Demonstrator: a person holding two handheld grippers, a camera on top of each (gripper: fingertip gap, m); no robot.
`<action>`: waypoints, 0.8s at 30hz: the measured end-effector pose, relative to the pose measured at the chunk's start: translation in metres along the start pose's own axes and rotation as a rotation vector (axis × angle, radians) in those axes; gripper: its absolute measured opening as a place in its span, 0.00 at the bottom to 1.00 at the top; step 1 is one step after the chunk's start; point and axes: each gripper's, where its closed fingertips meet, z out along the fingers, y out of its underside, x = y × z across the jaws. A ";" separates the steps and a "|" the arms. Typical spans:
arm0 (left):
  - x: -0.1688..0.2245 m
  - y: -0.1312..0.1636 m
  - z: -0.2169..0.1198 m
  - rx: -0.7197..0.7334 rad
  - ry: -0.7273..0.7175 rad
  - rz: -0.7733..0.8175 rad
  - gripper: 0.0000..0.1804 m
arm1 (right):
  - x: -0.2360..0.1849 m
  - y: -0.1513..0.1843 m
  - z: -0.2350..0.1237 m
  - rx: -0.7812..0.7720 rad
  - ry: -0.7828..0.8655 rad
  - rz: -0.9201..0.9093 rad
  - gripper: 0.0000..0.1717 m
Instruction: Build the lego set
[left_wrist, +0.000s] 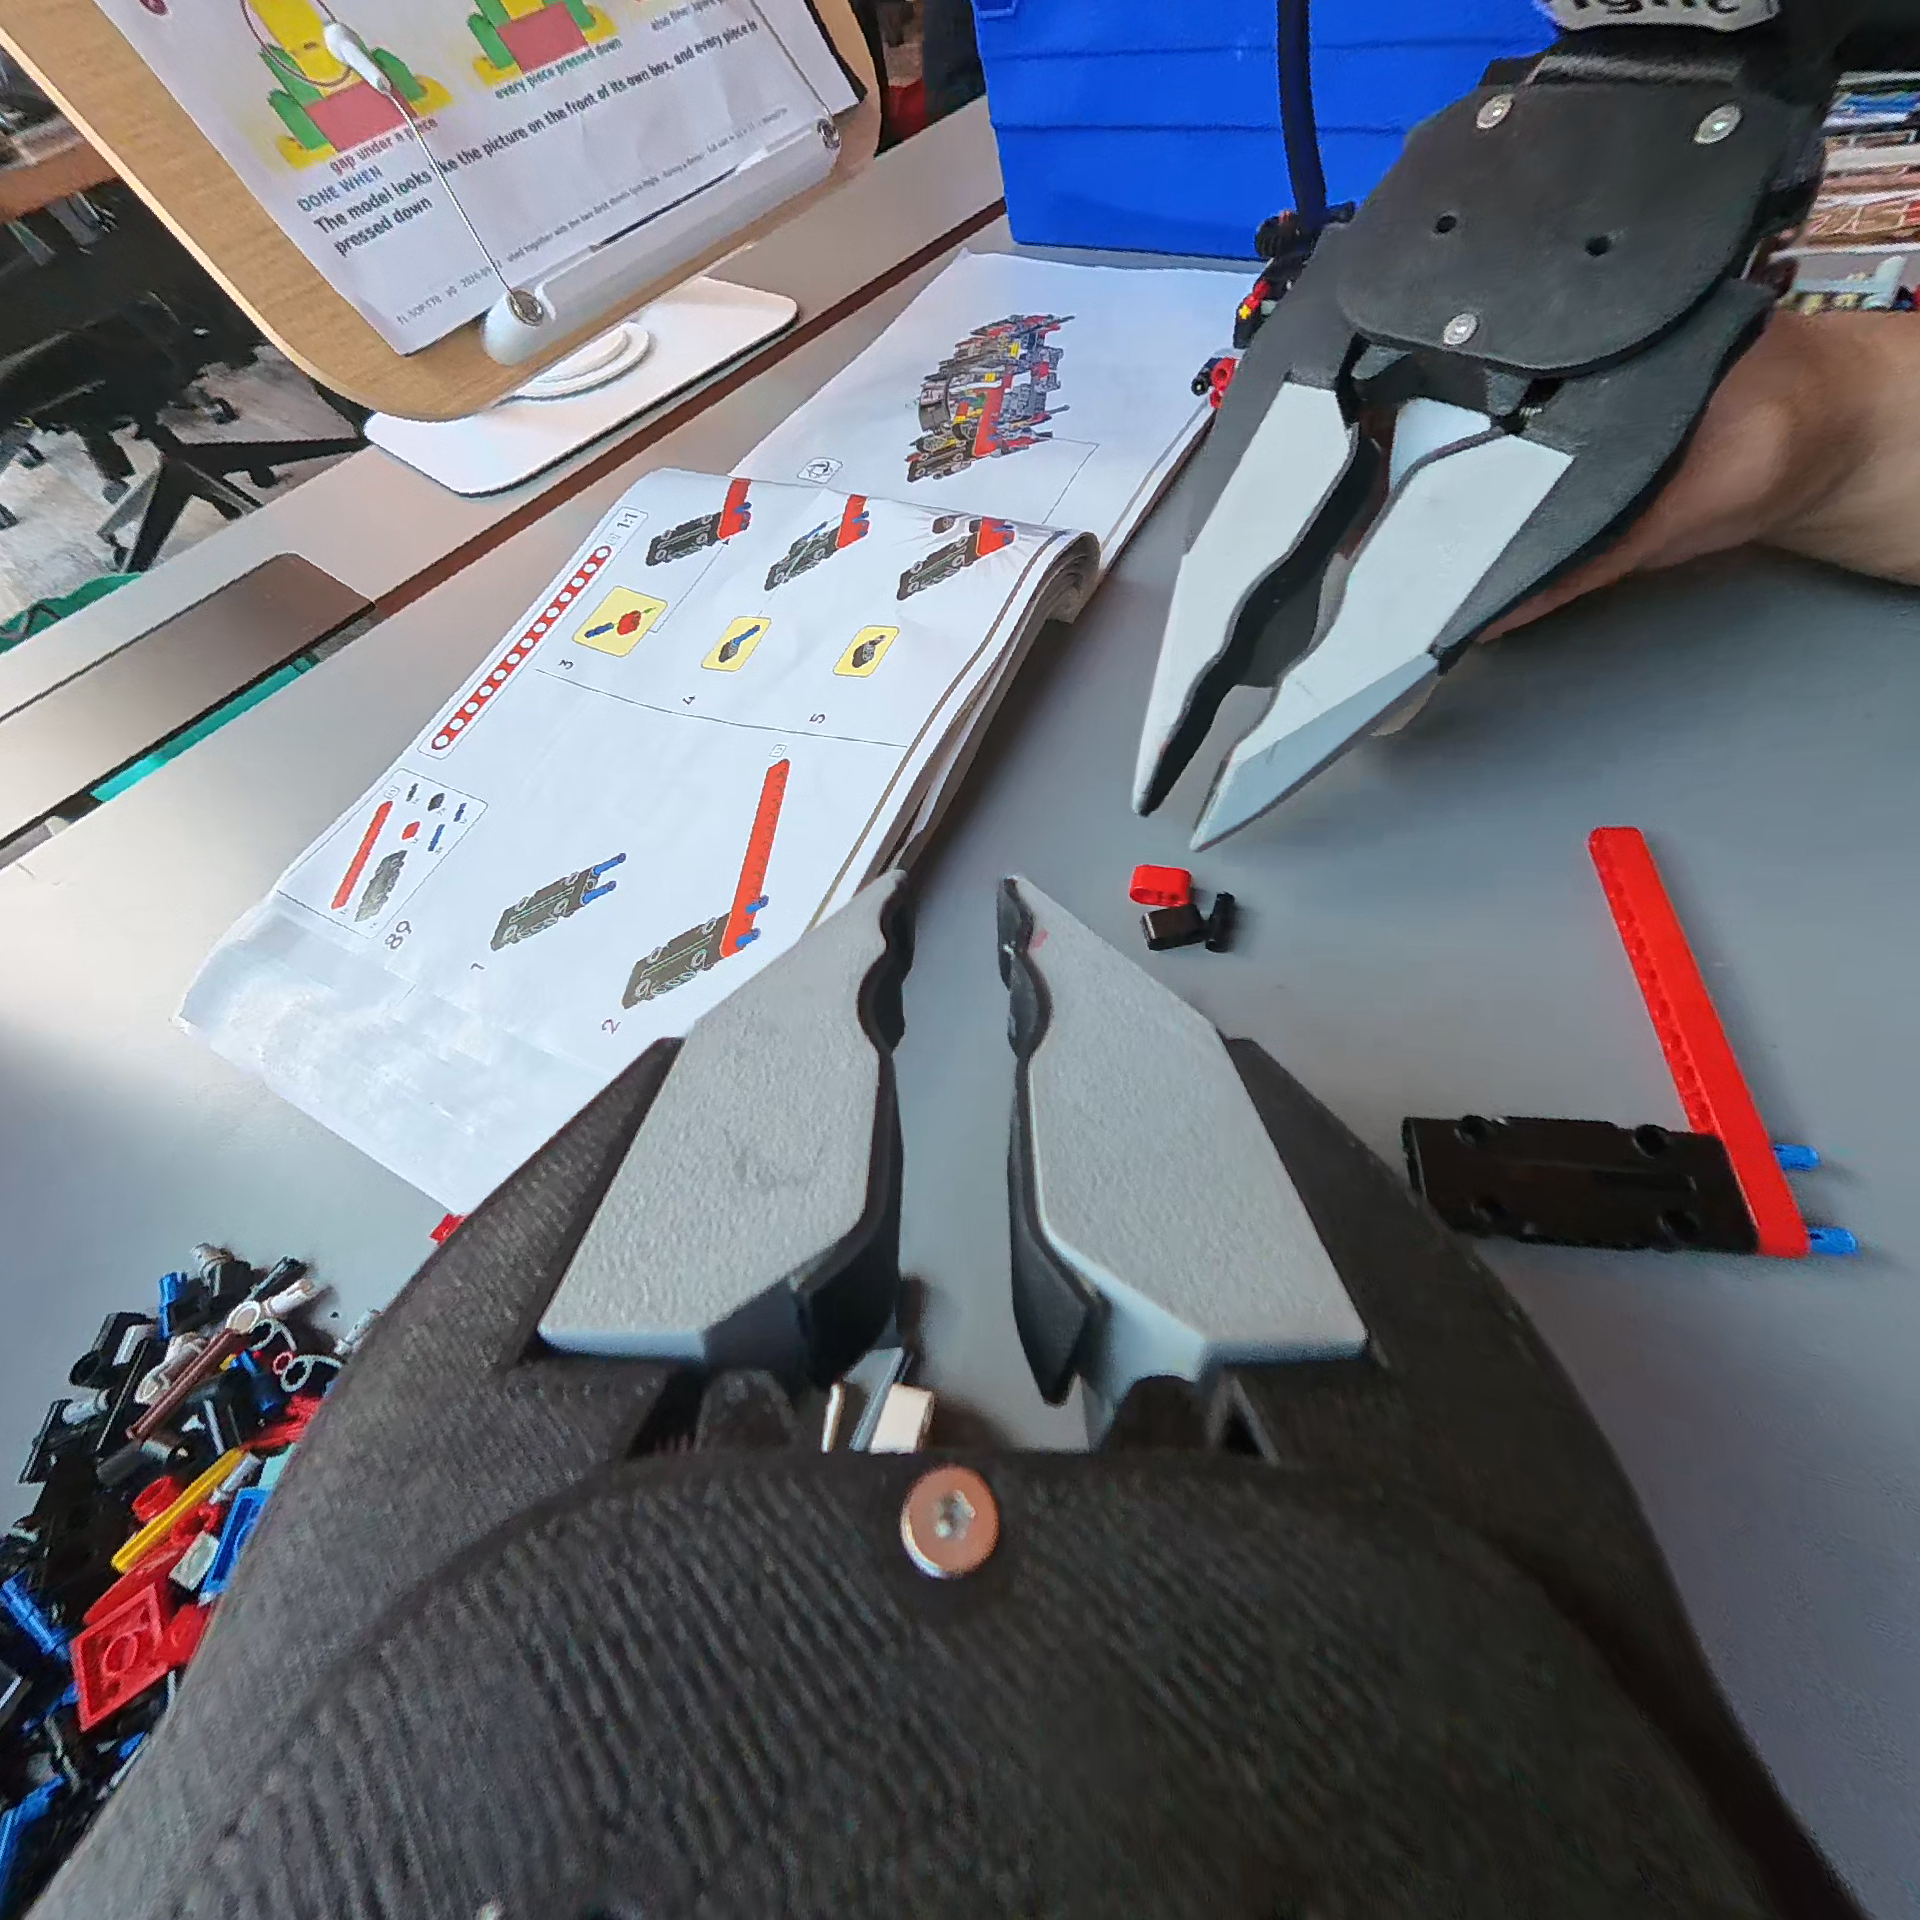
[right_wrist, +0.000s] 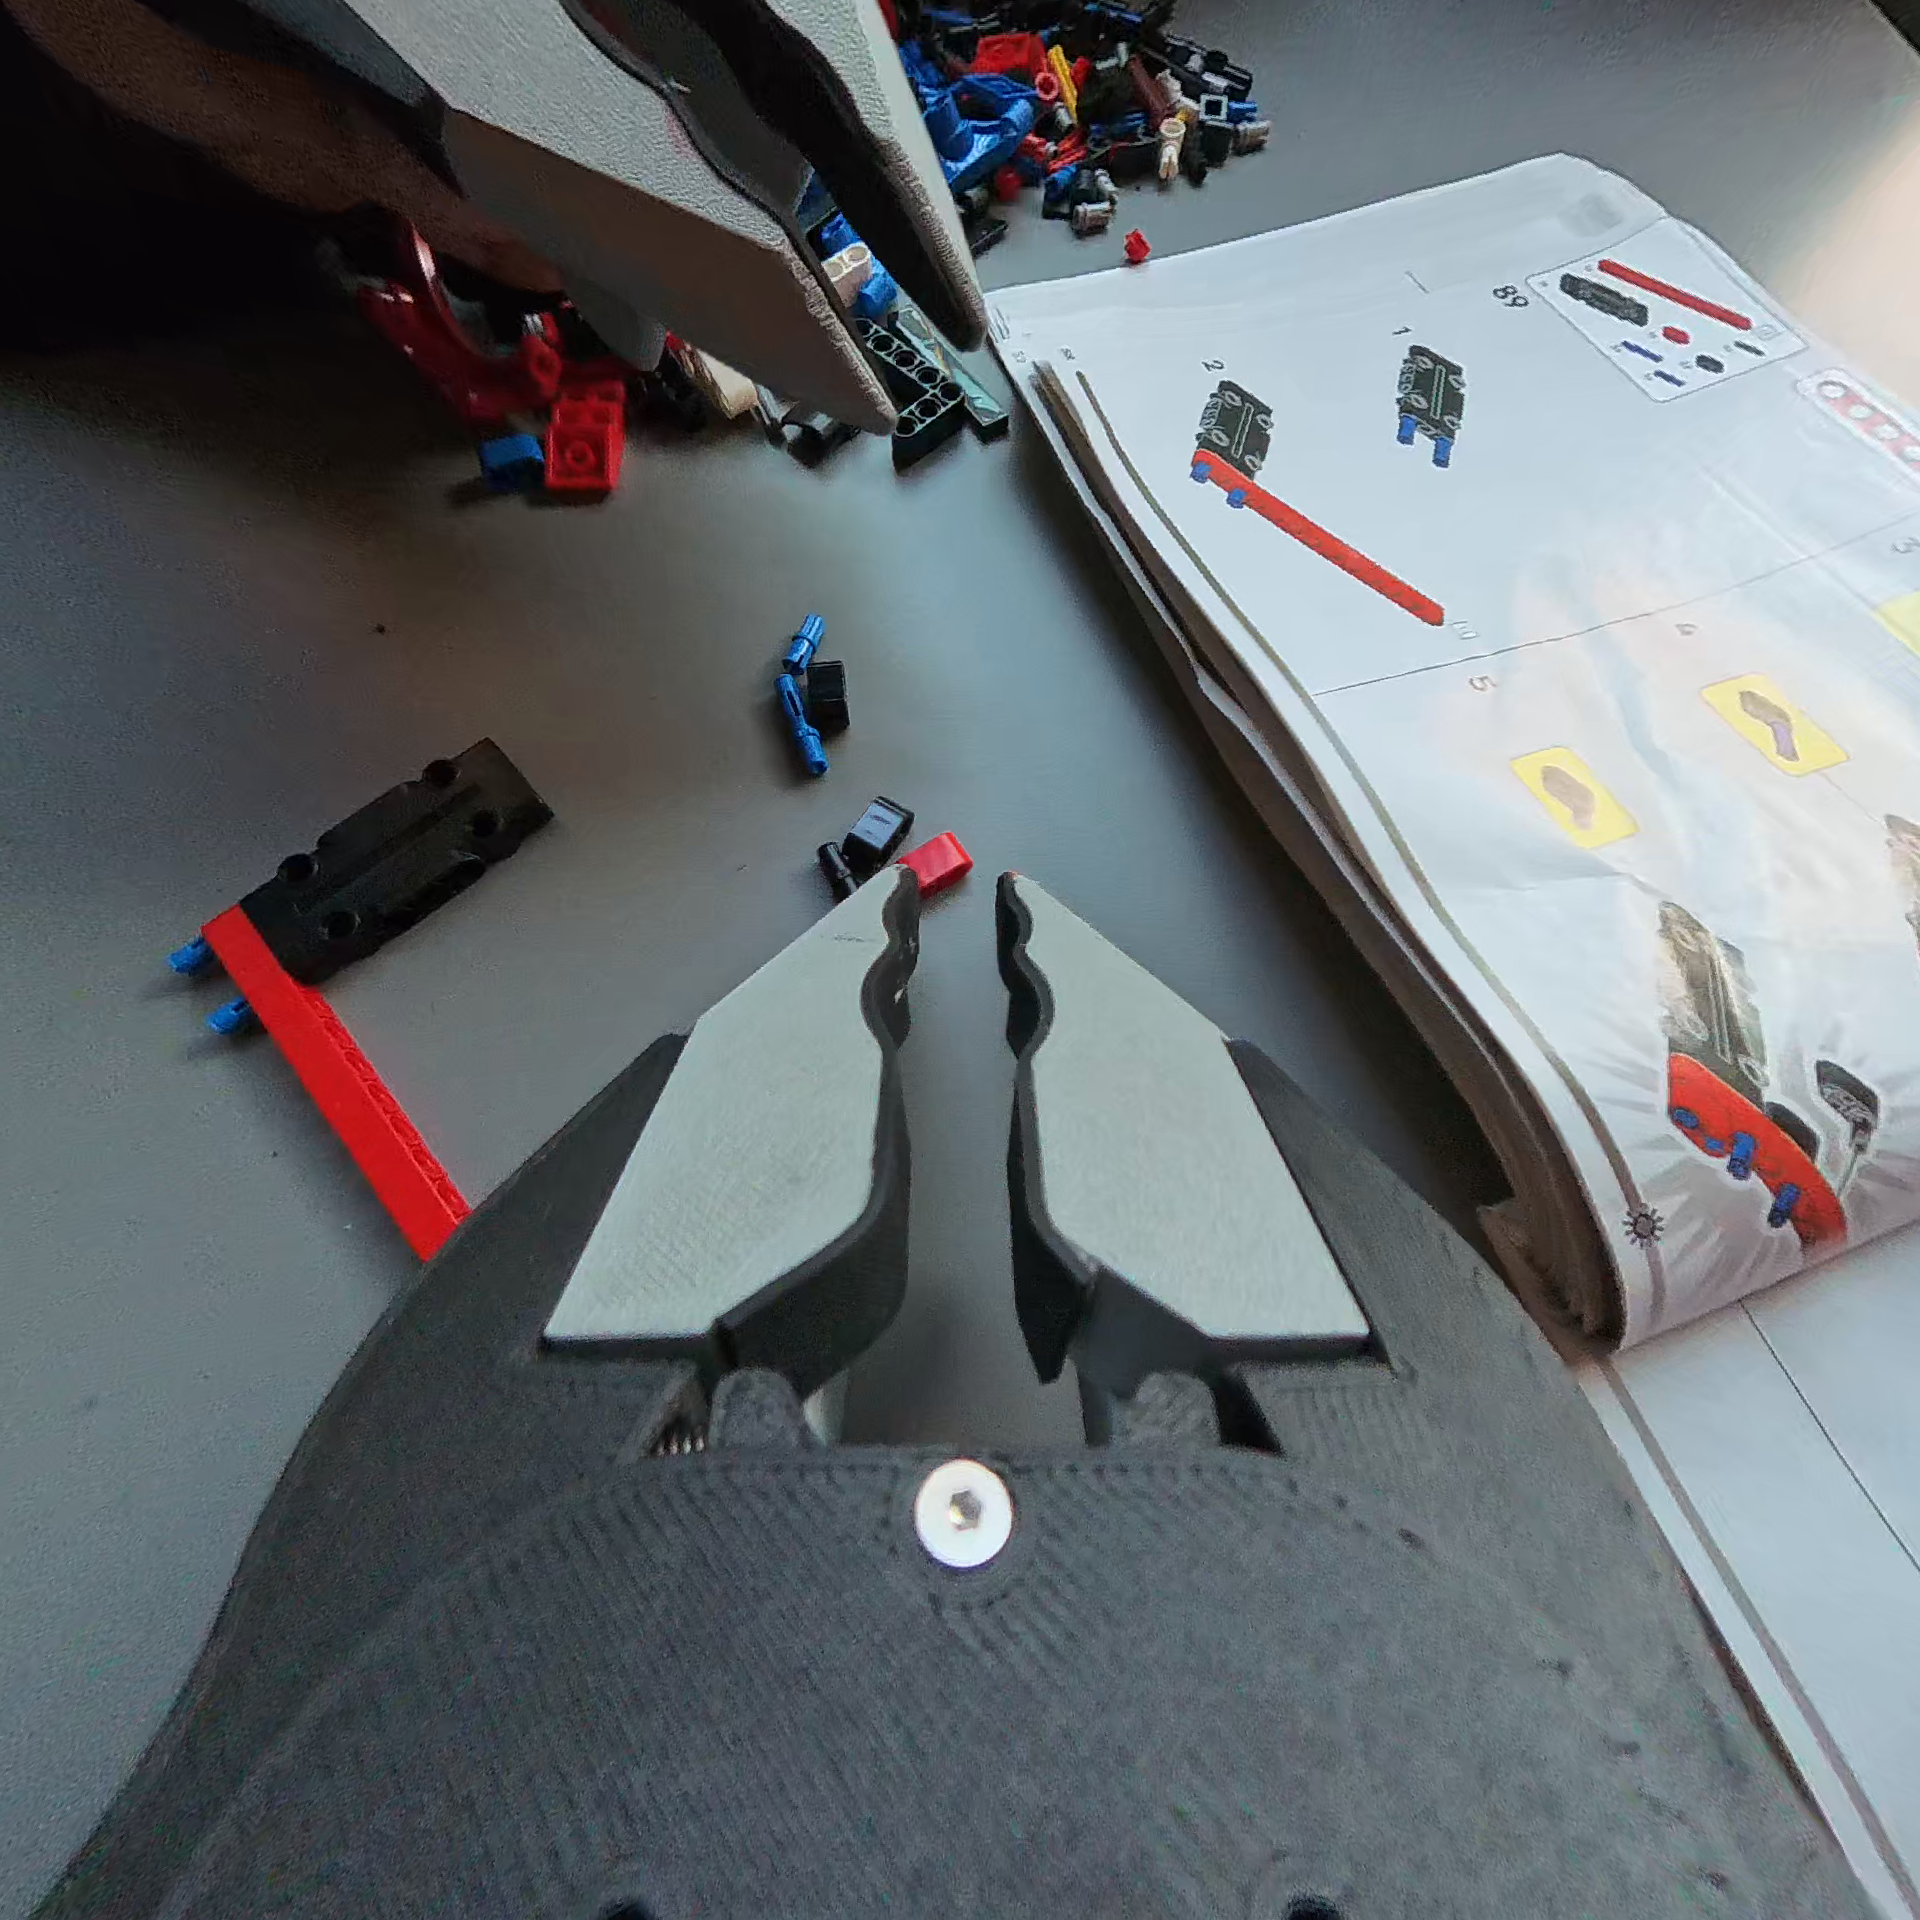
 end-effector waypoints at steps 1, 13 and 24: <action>0.001 0.000 0.000 -0.003 0.002 0.003 0.08 | 0.000 0.001 0.001 -0.007 0.004 -0.008 0.07; 0.027 0.021 -0.003 -0.162 0.186 0.064 0.07 | 0.002 0.001 0.000 -0.005 0.023 -0.010 0.07; 0.028 0.055 -0.001 -0.372 0.273 0.311 0.06 | 0.002 0.001 0.001 -0.012 0.047 -0.034 0.06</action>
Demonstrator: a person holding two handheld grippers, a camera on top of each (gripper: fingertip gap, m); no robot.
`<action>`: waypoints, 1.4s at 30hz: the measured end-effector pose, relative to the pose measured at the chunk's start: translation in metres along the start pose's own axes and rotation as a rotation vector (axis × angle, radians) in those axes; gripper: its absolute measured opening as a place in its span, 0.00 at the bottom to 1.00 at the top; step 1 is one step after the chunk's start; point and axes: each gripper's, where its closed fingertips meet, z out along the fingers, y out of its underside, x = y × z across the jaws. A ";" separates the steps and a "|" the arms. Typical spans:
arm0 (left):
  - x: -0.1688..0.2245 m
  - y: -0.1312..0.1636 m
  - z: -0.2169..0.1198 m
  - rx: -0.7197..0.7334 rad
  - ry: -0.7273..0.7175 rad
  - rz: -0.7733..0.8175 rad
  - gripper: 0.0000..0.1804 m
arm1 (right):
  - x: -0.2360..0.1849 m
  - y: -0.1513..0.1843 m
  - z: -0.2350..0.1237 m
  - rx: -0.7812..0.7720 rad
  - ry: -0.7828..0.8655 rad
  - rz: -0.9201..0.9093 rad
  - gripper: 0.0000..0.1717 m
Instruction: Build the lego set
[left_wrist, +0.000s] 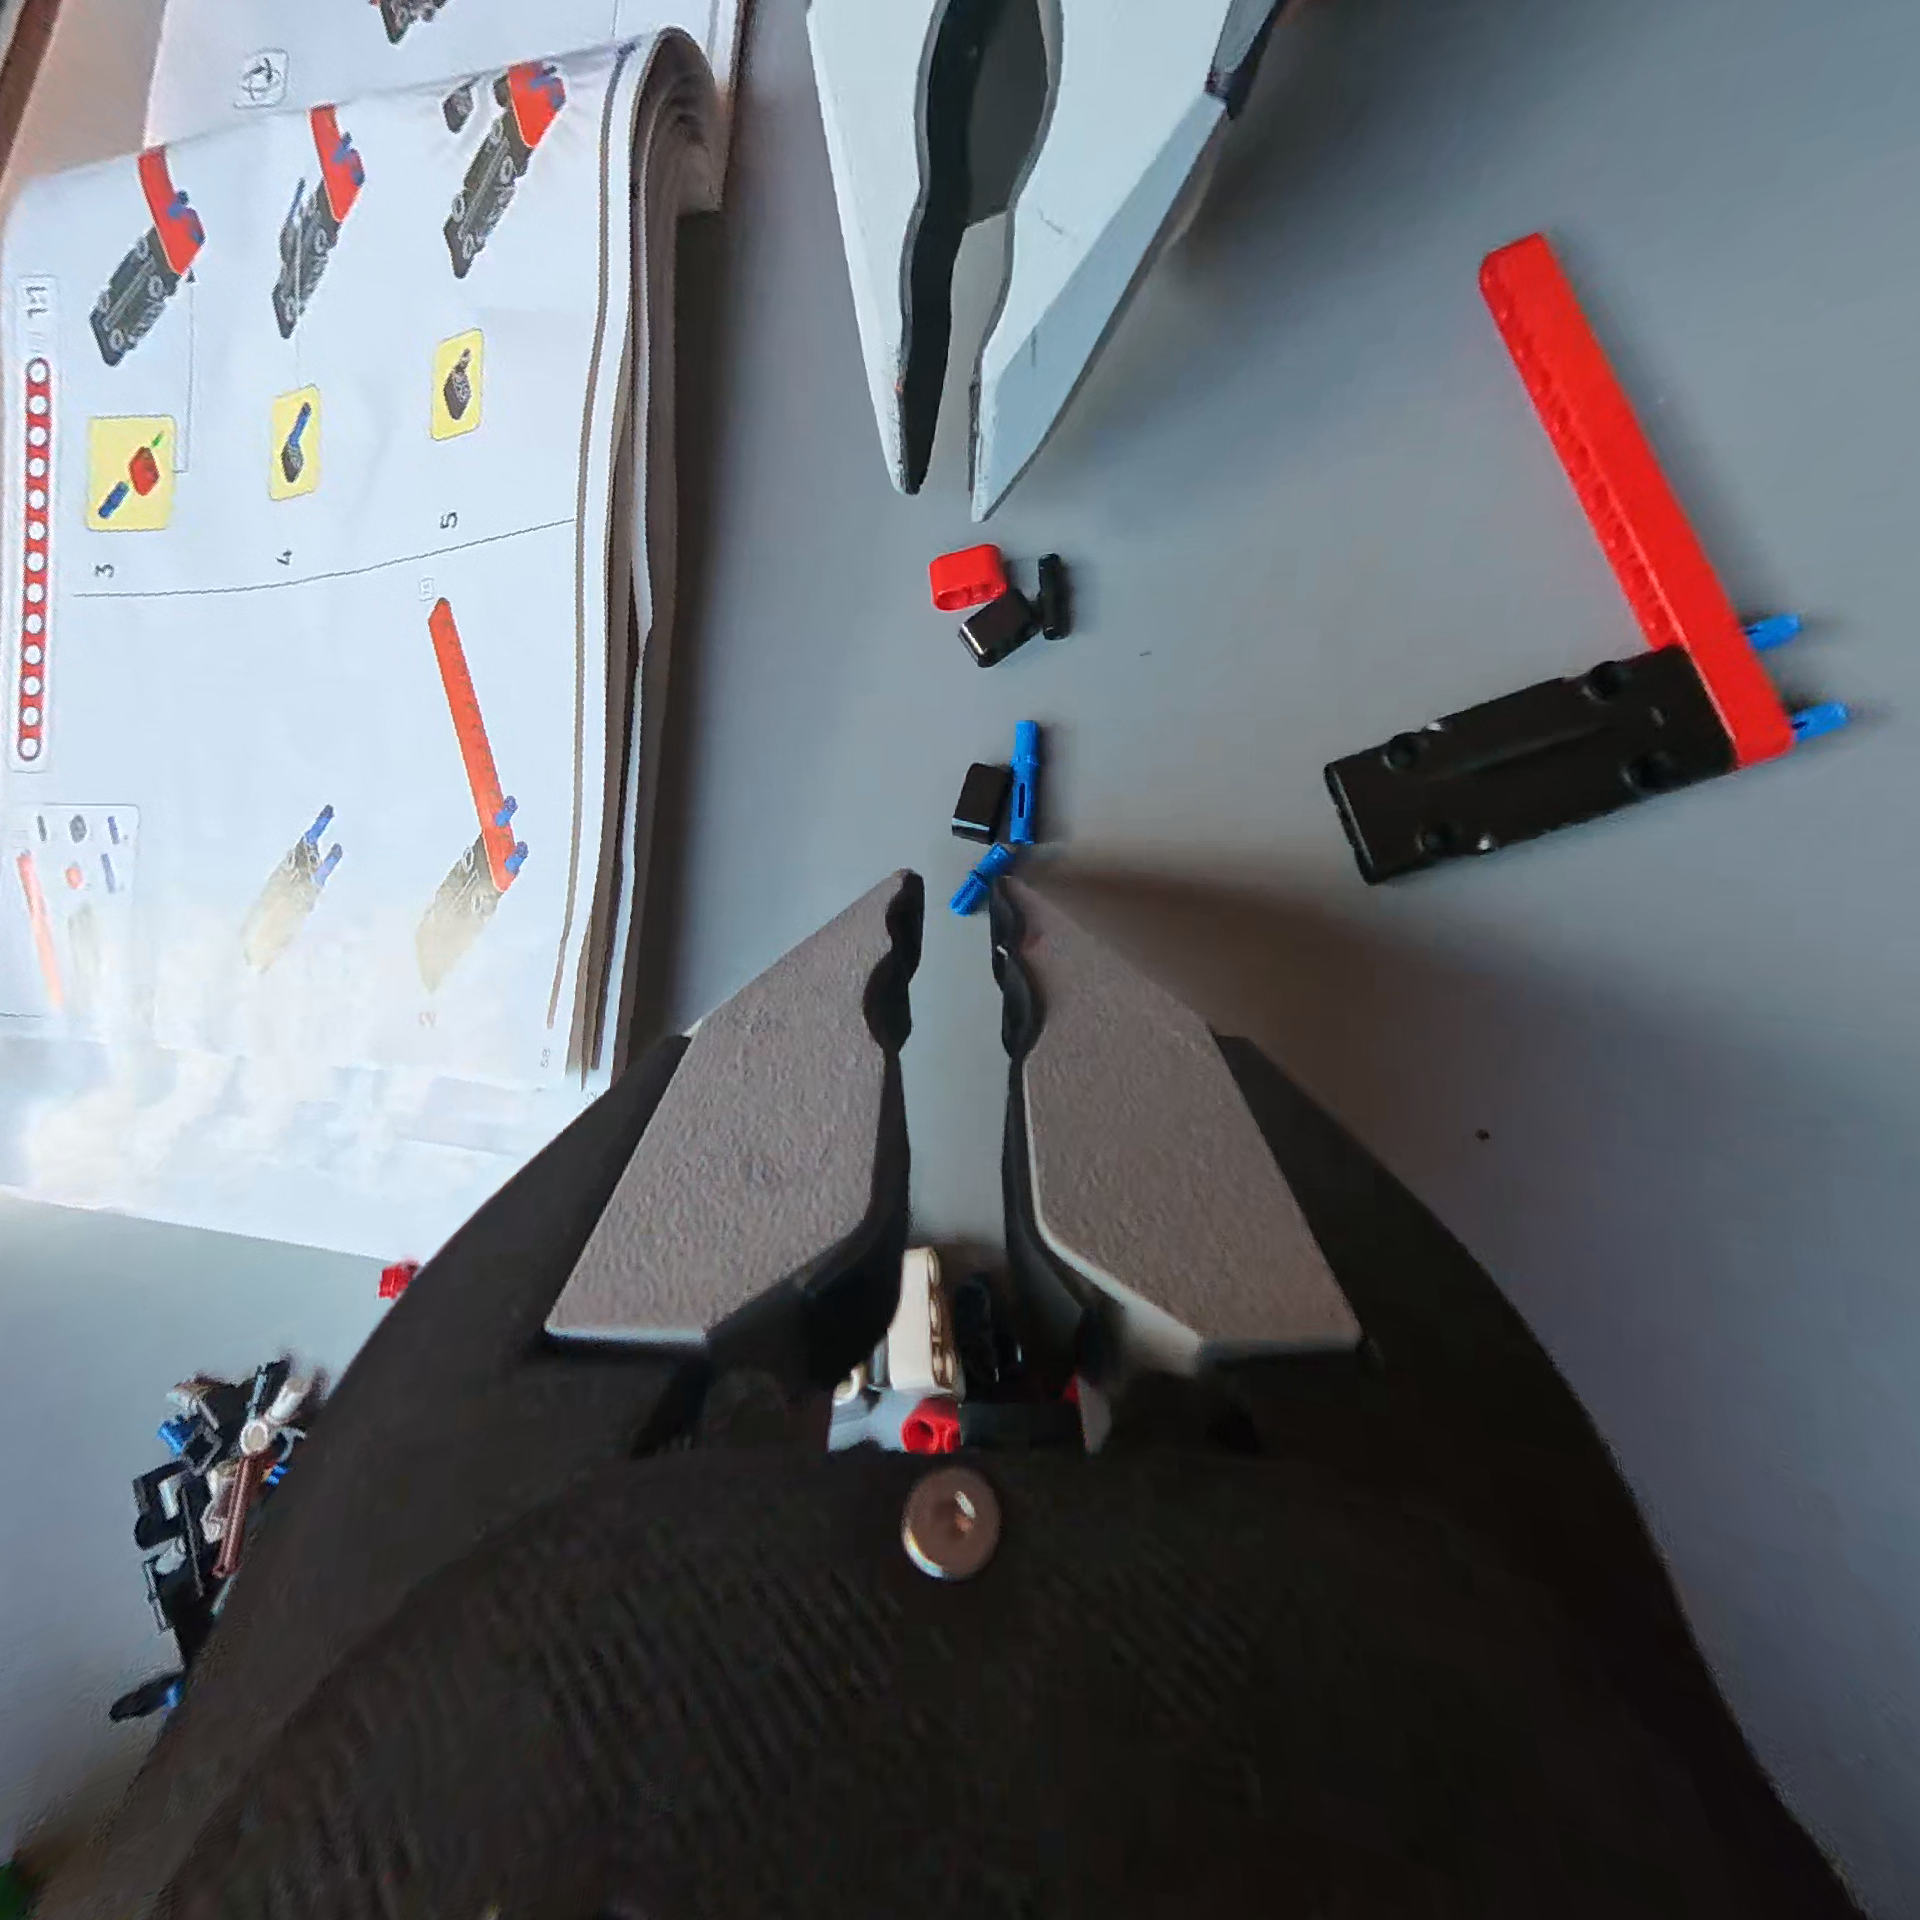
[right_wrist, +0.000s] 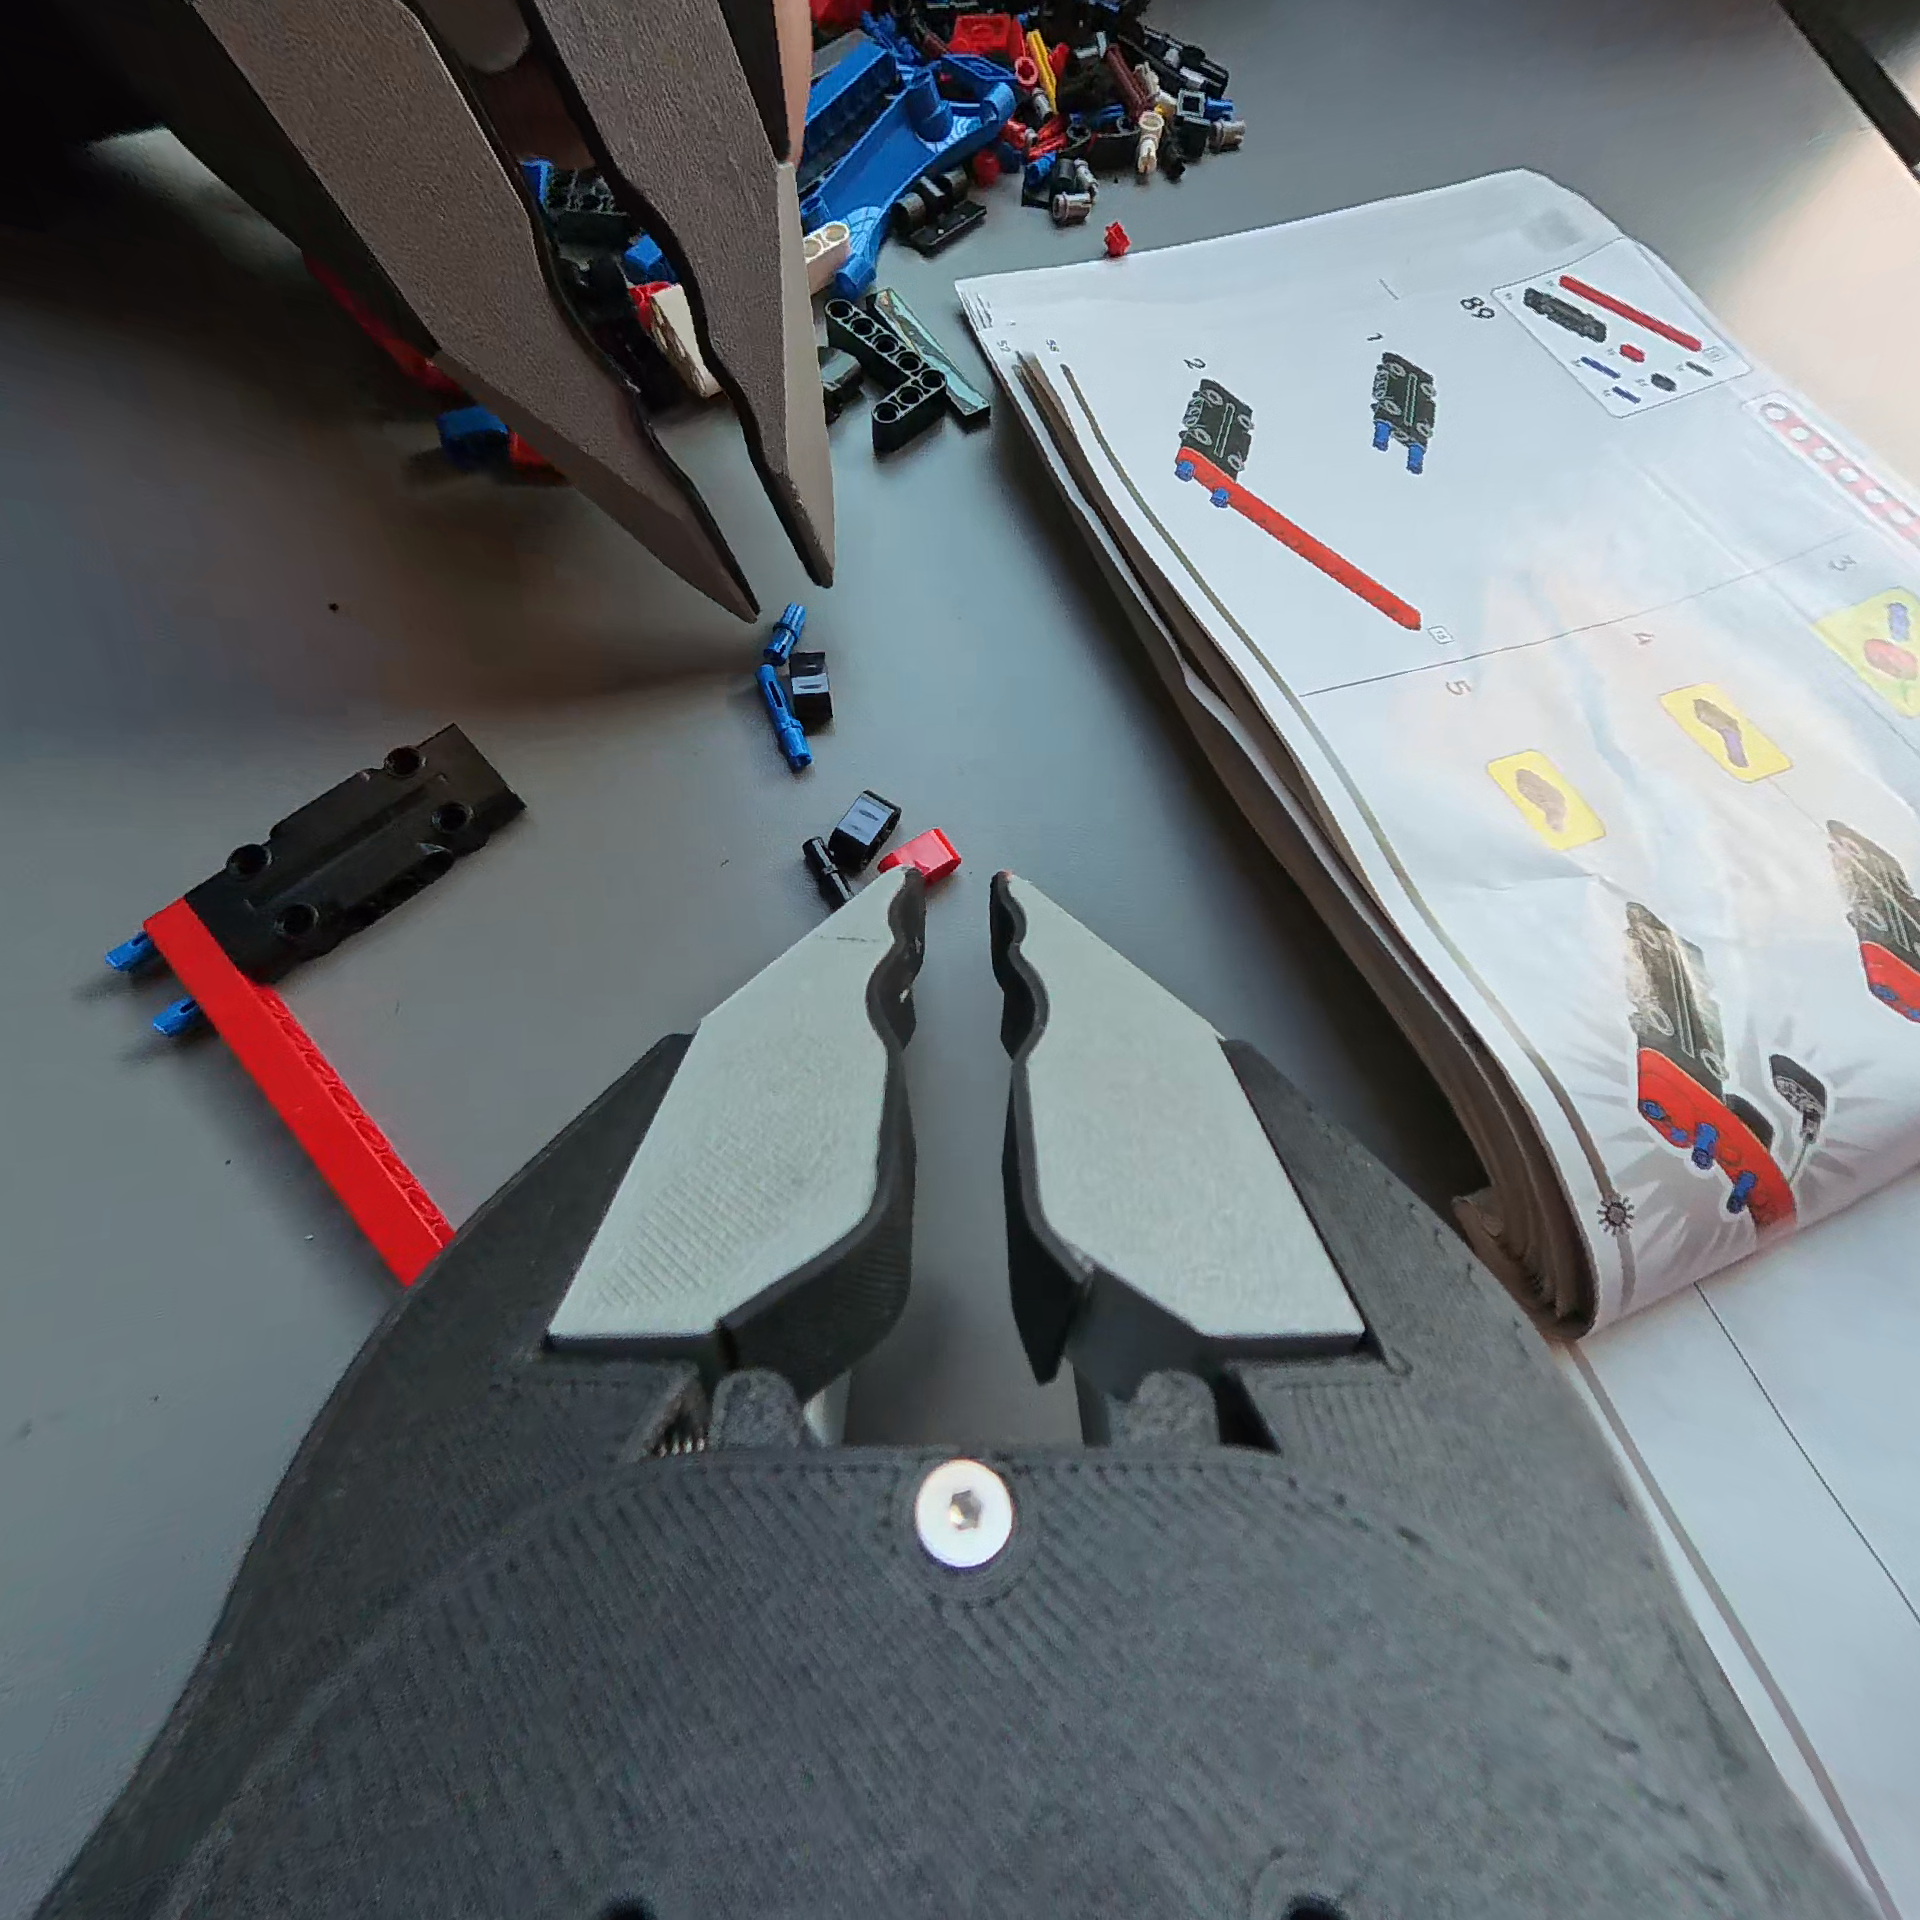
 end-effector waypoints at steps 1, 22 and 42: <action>0.001 0.000 0.000 -0.001 0.008 0.006 0.06 | 0.000 0.000 0.000 -0.001 0.001 -0.003 0.06; -0.006 -0.009 -0.001 0.082 0.056 -0.068 0.00 | 0.003 -0.004 -0.003 0.039 -0.001 0.031 0.05; -0.030 -0.069 -0.012 0.353 -0.132 -0.147 0.00 | 0.006 -0.033 -0.021 0.246 0.007 0.084 0.02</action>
